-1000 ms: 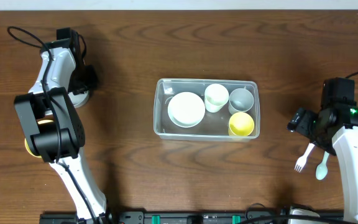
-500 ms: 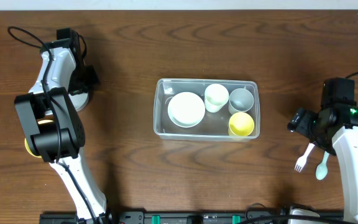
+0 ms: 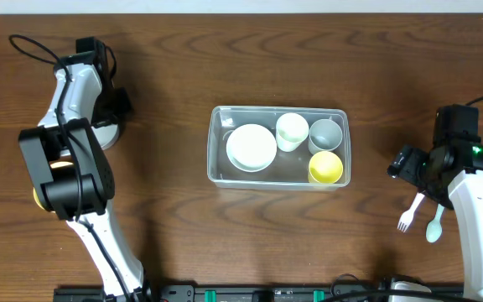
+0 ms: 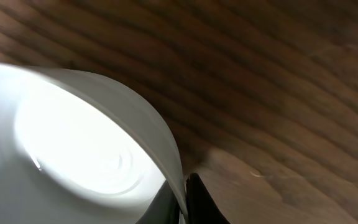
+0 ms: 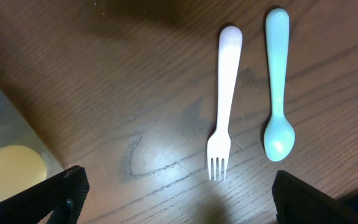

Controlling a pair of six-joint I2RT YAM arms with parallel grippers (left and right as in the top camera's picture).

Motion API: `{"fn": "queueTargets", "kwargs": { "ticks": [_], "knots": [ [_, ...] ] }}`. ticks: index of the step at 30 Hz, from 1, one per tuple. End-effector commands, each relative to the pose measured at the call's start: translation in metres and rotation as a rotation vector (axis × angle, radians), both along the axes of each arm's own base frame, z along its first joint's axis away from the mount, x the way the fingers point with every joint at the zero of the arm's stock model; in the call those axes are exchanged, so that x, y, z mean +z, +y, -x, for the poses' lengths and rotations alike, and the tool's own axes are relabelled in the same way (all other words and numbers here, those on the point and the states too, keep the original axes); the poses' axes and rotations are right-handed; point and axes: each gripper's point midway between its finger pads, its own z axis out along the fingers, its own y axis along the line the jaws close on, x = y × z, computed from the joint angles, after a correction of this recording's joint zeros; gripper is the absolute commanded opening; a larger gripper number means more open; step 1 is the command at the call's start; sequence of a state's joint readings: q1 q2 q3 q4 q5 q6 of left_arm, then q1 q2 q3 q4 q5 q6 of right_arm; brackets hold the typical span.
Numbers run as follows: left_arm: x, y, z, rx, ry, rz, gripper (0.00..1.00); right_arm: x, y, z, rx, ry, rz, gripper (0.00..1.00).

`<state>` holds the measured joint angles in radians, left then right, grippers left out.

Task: Pack container
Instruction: 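Carry the grey bowl onto the white bowl in the container, release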

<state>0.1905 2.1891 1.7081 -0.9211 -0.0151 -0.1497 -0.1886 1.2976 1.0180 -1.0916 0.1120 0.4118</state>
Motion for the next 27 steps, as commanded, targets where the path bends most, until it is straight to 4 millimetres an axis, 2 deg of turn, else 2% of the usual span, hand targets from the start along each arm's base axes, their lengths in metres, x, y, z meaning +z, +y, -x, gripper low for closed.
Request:
{"fn": "queueTargets", "kwargs": {
  "ticks": [1,6,9,14,18,20,22,27],
  "knots": [
    [0.036,-0.010,-0.010,-0.032,-0.082,-0.012,0.06,0.000,-0.002,0.001,0.001,0.003,0.005,0.96],
    [0.085,-0.040,-0.015,-0.119,-0.180,-0.028,0.06,0.000,-0.002,0.001,0.001,0.003,0.005,0.96],
    [0.118,-0.071,-0.008,-0.196,-0.230,-0.029,0.06,0.000,-0.002,0.001,0.001,0.003,0.005,0.96],
    [0.175,-0.146,0.015,-0.409,-0.329,-0.021,0.06,0.000,-0.002,0.001,0.001,0.004,0.005,0.96],
    [0.205,-0.213,0.042,-0.599,-0.397,0.003,0.06,0.000,-0.002,0.001,0.001,0.004,0.004,0.96],
    [0.209,-0.238,0.055,-0.676,-0.397,0.015,0.06,0.000,-0.002,0.002,0.001,0.004,0.004,0.96],
    [0.204,-0.263,0.075,-0.761,-0.360,0.027,0.06,0.000,-0.002,0.002,0.001,0.006,0.004,0.96],
    [0.182,-0.303,0.111,-0.900,-0.278,0.039,0.06,-0.001,-0.002,0.003,0.001,0.011,0.002,0.96]
  ]
}}
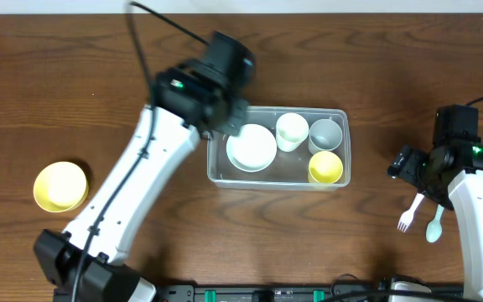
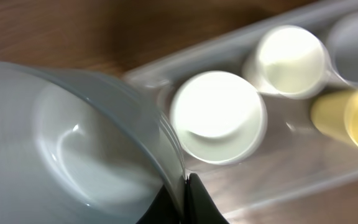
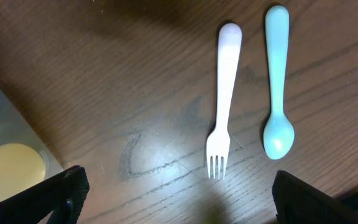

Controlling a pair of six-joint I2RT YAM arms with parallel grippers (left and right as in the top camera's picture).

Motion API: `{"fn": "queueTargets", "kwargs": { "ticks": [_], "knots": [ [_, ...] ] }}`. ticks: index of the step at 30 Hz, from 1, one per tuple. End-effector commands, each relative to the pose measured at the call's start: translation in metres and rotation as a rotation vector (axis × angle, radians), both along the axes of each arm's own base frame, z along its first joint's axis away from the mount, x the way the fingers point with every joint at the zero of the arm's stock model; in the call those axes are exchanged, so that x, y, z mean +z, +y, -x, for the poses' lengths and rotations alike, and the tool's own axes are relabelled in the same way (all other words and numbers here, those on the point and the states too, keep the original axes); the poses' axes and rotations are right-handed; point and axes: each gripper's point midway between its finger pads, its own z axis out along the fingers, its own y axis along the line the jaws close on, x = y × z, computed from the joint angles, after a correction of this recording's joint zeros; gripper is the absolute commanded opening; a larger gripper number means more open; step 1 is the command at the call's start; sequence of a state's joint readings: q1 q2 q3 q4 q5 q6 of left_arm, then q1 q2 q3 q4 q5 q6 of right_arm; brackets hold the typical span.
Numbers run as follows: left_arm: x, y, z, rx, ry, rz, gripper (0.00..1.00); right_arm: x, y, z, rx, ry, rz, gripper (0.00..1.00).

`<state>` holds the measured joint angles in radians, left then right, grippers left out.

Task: Pack container
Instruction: 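Carry the grey bowl onto the white bowl in the container, release, then move the left gripper back over the yellow bowl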

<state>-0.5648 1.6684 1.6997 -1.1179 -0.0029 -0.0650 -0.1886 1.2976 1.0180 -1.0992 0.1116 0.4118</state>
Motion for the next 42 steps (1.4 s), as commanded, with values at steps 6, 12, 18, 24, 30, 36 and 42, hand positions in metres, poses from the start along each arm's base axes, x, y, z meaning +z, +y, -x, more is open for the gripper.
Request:
{"fn": "queueTargets", "kwargs": {
  "ticks": [6,12,18,24,30,36,42],
  "knots": [
    [-0.031,-0.041,0.034,-0.184,0.055,-0.070,0.06,0.000,-0.001,0.001,0.003,0.002,-0.004,0.96],
    [-0.051,-0.060,0.031,-0.221,0.069,-0.077,0.06,-0.001,-0.001,0.002,0.003,0.006,-0.004,0.96],
    [-0.079,-0.073,0.028,-0.237,0.121,-0.088,0.06,-0.001,-0.001,0.003,0.003,0.009,-0.005,0.96],
    [-0.113,-0.073,0.027,-0.244,0.190,-0.141,0.06,-0.001,-0.001,0.003,0.003,0.010,-0.005,0.96],
    [-0.127,-0.072,0.028,-0.243,0.220,-0.163,0.06,-0.001,-0.001,0.003,0.003,0.009,-0.005,0.96],
    [-0.127,-0.073,0.027,-0.243,0.217,-0.161,0.06,-0.001,0.000,0.004,0.003,0.013,-0.005,0.96],
    [-0.127,-0.073,0.027,-0.243,0.217,-0.162,0.34,-0.001,0.000,0.004,0.003,0.012,-0.005,0.96]
  ]
}}
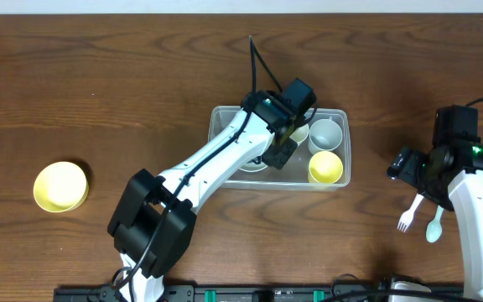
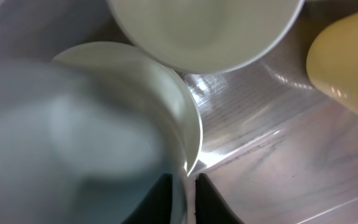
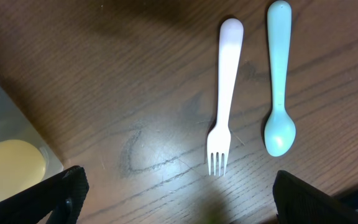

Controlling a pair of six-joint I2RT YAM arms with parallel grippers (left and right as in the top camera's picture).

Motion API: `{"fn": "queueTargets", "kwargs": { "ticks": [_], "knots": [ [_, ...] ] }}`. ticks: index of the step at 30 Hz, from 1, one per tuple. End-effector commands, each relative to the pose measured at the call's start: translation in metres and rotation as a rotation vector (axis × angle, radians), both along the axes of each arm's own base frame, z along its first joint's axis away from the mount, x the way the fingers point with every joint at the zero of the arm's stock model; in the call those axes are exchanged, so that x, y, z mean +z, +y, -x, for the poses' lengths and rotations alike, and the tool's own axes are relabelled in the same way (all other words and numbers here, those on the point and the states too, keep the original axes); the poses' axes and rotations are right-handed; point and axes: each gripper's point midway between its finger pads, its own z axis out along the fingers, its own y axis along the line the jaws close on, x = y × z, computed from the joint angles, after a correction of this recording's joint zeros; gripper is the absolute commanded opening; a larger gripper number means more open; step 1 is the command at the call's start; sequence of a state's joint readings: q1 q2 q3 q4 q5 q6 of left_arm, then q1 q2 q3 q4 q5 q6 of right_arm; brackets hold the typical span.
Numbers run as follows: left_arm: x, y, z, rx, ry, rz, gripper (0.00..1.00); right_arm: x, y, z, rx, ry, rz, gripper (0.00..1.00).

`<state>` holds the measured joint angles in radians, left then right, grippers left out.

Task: Pack container
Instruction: 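Move the left gripper back over the yellow bowl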

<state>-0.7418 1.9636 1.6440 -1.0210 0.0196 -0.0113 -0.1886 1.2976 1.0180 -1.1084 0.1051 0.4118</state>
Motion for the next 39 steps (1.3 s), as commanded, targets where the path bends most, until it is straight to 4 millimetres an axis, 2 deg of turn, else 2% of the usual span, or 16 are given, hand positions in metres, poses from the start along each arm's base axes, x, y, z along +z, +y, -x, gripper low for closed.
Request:
{"fn": "queueTargets", "kwargs": {
  "ticks": [1,11,12,15,19,21,22,23,25,28,31,33,37,39],
  "knots": [
    [-0.004,0.001,0.002,-0.009,0.008,-0.011,0.41,0.000,-0.002,0.002,0.002,0.005,0.003,0.96],
    [0.001,0.004,0.001,-0.006,-0.007,-0.021,0.39,0.000,-0.002,0.002,0.002,0.005,0.003,0.96],
    [0.006,0.007,0.000,-0.004,-0.016,-0.031,0.36,0.000,-0.002,0.002,0.001,0.004,0.003,0.96],
    [0.027,0.016,-0.003,0.005,-0.064,-0.050,0.35,0.000,-0.002,0.002,0.001,0.004,0.003,0.96],
    [0.079,0.042,-0.015,0.084,-0.210,-0.051,0.36,0.000,-0.002,0.002,0.002,0.004,0.003,0.97],
    [0.112,0.070,-0.025,0.203,-0.306,-0.034,0.54,0.000,-0.002,0.002,0.002,0.005,0.003,0.96],
    [0.127,0.087,-0.029,0.263,-0.341,-0.015,0.66,0.000,-0.002,0.002,0.002,0.005,0.003,0.96],
    [0.139,0.102,-0.033,0.316,-0.363,0.004,0.72,0.000,-0.002,0.002,0.002,0.005,0.003,0.96],
    [0.160,0.145,-0.039,0.459,-0.402,0.028,0.79,0.000,-0.002,0.002,0.002,0.007,0.003,0.96],
    [0.174,0.222,-0.041,0.732,-0.417,0.022,0.84,0.000,-0.002,0.003,0.009,0.010,0.004,0.96],
    [0.164,0.301,-0.033,1.041,-0.364,-0.007,0.88,0.000,-0.002,0.003,0.010,0.010,0.004,0.96],
    [0.148,0.337,-0.026,1.173,-0.303,0.002,0.88,0.000,-0.002,0.003,0.010,0.010,0.003,0.97],
    [0.104,0.393,-0.014,1.381,-0.180,0.023,0.88,0.000,-0.002,0.003,0.010,0.010,0.004,0.97],
    [0.081,0.413,-0.005,1.468,-0.134,0.003,0.88,0.000,-0.002,0.003,0.010,0.010,0.004,0.97]
  ]
}}
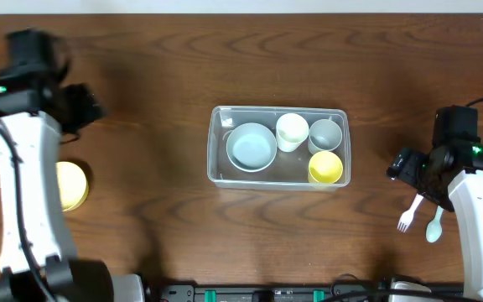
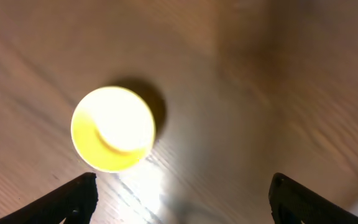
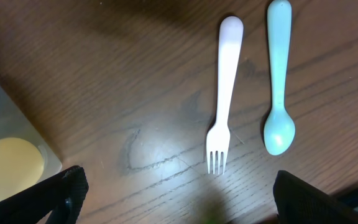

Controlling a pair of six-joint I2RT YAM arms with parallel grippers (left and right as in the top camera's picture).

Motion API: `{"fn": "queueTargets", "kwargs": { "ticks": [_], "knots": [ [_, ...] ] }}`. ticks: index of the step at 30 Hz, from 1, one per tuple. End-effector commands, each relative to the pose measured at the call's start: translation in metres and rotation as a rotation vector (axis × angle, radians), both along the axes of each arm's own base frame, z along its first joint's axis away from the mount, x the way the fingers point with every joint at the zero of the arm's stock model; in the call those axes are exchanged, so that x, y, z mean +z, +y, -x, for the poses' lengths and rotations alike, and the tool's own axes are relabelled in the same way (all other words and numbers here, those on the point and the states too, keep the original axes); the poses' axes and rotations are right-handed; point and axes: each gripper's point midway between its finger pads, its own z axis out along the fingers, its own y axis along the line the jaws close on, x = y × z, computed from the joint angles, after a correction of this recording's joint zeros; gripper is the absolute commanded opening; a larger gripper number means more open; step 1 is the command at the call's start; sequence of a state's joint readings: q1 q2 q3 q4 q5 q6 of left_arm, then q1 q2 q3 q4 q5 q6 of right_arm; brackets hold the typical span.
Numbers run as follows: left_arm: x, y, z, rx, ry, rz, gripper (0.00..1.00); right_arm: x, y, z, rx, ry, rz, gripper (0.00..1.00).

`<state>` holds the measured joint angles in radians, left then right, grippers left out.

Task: Pack container
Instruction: 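Move the left gripper back over the yellow bowl, then lower the left gripper and grasp the yellow bowl rim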

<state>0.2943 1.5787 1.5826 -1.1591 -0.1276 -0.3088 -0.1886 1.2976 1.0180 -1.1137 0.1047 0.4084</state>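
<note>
The clear container (image 1: 216, 172) stands mid-table. It holds a pale blue-grey bowl (image 1: 251, 146) at the left, a white cup (image 1: 292, 131), a grey cup (image 1: 325, 133) and a yellow cup (image 1: 325, 168). A yellow bowl (image 1: 72, 184) (image 2: 112, 129) sits on the table at the far left, partly under the left arm. My left gripper (image 1: 82, 105) (image 2: 182, 205) hangs open and empty above that area. My right gripper (image 1: 405, 164) (image 3: 179, 199) is open over the wood, just short of a white fork (image 3: 224, 93) and a light blue spoon (image 3: 278, 81).
The fork (image 1: 409, 214) and spoon (image 1: 433, 225) lie side by side near the right front of the brown wooden table. A black rail with cables (image 1: 267, 294) runs along the front edge.
The blue-grey bowl has been let go and now rests in the container. My left gripper, then shut on it inside the container, is now open at the far left near the yellow bowl. The right arm is unmoved.
My left gripper was shut on the blue-grey bowl at the table's far left. Then it held the bowl at the container's left end, then low over the white bowl inside. Now the bowl lies there and the gripper is back at the left, open.
</note>
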Motion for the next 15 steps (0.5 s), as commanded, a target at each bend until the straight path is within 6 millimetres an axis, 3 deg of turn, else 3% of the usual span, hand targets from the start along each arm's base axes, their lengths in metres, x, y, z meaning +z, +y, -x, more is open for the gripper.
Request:
{"fn": "queueTargets", "kwargs": {
  "ticks": [1,4,8,15],
  "knots": [
    [-0.047,0.020,0.018,0.146,0.082,0.106,0.88,0.000,-0.002,0.001,0.006,0.004,0.004,0.97],
    [-0.082,0.034,0.029,0.207,0.148,0.138,0.88,0.000,-0.002,0.001,0.009,0.004,0.005,0.96],
    [-0.123,0.035,0.035,0.221,0.219,0.166,0.88,0.000,-0.002,0.001,0.009,0.004,0.005,0.96],
    [-0.159,0.035,0.036,0.224,0.299,0.194,0.88,0.000,-0.002,0.002,0.017,0.009,0.005,0.97]
  ]
}}
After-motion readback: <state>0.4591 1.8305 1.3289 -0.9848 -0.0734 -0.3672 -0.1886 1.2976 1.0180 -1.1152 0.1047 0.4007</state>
